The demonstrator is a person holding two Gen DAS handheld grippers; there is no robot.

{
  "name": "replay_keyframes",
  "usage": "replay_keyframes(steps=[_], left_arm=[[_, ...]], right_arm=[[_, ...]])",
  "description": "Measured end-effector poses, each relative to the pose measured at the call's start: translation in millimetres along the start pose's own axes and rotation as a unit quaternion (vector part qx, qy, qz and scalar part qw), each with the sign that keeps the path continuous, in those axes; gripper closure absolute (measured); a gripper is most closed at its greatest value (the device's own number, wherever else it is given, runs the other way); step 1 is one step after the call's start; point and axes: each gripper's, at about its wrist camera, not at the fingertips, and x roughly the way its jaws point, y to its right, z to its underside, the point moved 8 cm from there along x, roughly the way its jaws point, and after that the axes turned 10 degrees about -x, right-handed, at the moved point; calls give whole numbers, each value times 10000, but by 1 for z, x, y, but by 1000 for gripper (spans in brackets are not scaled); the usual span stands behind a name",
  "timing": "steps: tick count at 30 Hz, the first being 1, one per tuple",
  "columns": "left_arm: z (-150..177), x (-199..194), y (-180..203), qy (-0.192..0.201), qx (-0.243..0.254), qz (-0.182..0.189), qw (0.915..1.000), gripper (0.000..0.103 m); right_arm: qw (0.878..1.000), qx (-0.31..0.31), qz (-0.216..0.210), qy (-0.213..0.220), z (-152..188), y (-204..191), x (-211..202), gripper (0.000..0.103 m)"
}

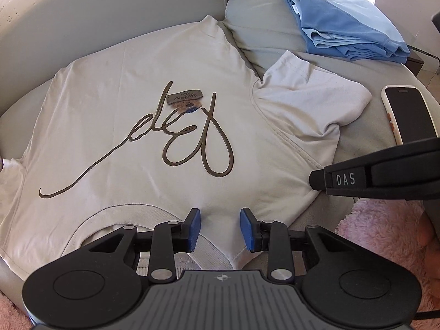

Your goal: Fold clothes

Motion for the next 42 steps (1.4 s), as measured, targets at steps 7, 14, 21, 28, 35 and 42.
replay_keyframes(steps=[7,14,21,28,35,42], left_arm=[[-2,-5,-5,51,-137,-97,9998,62],[1,-21,-13,119,-130,-146,9997,51],[-5,-24,-22,102,-380,-20,9992,47],[-9,-23,-20,146,-435,114,9989,46],[-9,-14,-10,144,-199,170,9996,47],[-37,3,19,76,-154,185,9997,47]], right_arm=[[9982,291,-80,523,3,6,-21,86],[9936,538,-133,985,2,14,-42,66],[9859,886,14,1420,-3,41,-59,57],[9775,1097,117,1798,-26,79,-60,57],[9785,1123,184,1721,-39,97,-40,62],[9795,1247,274,1556,-39,106,-30,65]])
